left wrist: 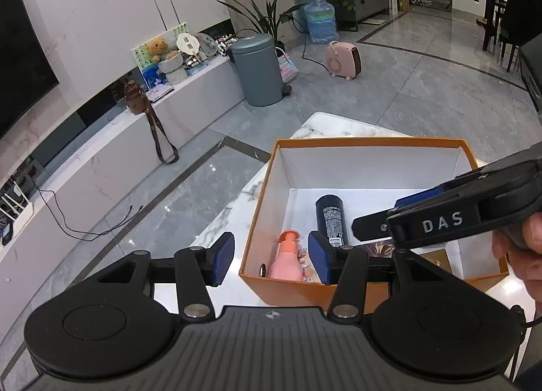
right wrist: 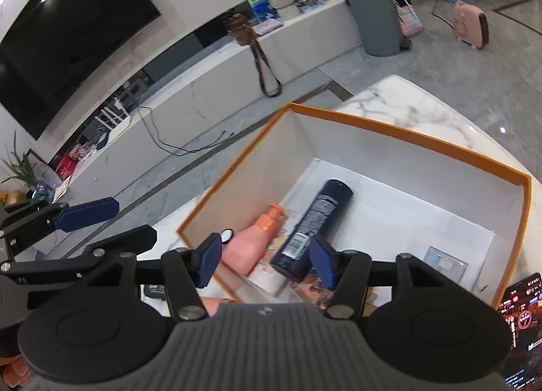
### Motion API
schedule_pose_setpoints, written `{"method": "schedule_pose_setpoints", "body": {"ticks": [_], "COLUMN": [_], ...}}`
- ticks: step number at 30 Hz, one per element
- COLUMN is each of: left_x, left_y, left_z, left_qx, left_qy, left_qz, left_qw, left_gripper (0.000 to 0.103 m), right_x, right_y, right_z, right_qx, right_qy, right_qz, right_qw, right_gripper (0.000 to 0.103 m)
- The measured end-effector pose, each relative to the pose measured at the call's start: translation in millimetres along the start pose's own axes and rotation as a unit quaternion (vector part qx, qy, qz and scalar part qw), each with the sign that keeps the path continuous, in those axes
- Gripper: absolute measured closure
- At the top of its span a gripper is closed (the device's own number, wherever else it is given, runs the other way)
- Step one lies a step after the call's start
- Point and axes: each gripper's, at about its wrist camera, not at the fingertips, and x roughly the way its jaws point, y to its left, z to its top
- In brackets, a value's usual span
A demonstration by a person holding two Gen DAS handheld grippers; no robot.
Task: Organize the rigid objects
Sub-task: 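Withdraw both open tools from the orange box back over the table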
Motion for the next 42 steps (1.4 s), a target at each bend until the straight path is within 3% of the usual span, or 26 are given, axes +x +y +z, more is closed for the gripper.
{"method": "schedule_pose_setpoints", "body": {"ticks": [8, 17, 24, 27, 31, 38, 40, 42], "left_x": [-24.7, -45.2, -64.2, -73.4, -83.1, -70.7, -57.2, -48.5], "left_y": [-5.4, -2.8, -5.7, -13.7, -22.8, -18.0, -20.5, -24.7], "left_z": [-6.0, -40.6, -79.7, -92.8, -116.2, -174.3, -182.5, -191.5], "left_qx": [0.006, -0.027, -0.076, -0.083, -0.098, -0.177, -0.166, -0.149], "left_qy": [-0.01, -0.029, -0.052, -0.068, -0.085, -0.067, -0.033, -0.024], "left_qz": [0.011, 0.01, 0.022, 0.032, 0.033, 0.029, 0.049, 0.051], "left_qw": [0.9999, 0.9992, 0.9955, 0.9937, 0.991, 0.9815, 0.9843, 0.9872], "left_gripper": [0.042, 0.038, 0.025, 0.016, 0.015, 0.014, 0.014, 0.014], "right_x": [-14.2, -24.4, -27.1, -28.9, -34.6, -30.9, -23.7, -14.3], "right_y": [21.1, 28.9, 34.6, 38.3, 42.8, 47.2, 49.5, 52.2], "right_z": [-11.4, -24.1, -39.1, -47.1, -58.8, -83.0, -90.2, -97.9], "right_qx": [-0.038, -0.078, -0.115, -0.136, -0.173, -0.245, -0.265, -0.289], "right_qy": [-0.019, -0.022, -0.028, -0.038, -0.059, -0.062, -0.053, -0.043], "right_qz": [0.013, 0.018, 0.022, 0.019, 0.009, -0.002, -0.008, -0.013], "right_qw": [0.999, 0.997, 0.993, 0.99, 0.983, 0.968, 0.963, 0.956], "right_gripper": [0.037, 0.037, 0.037, 0.031, 0.029, 0.027, 0.027, 0.026]}}
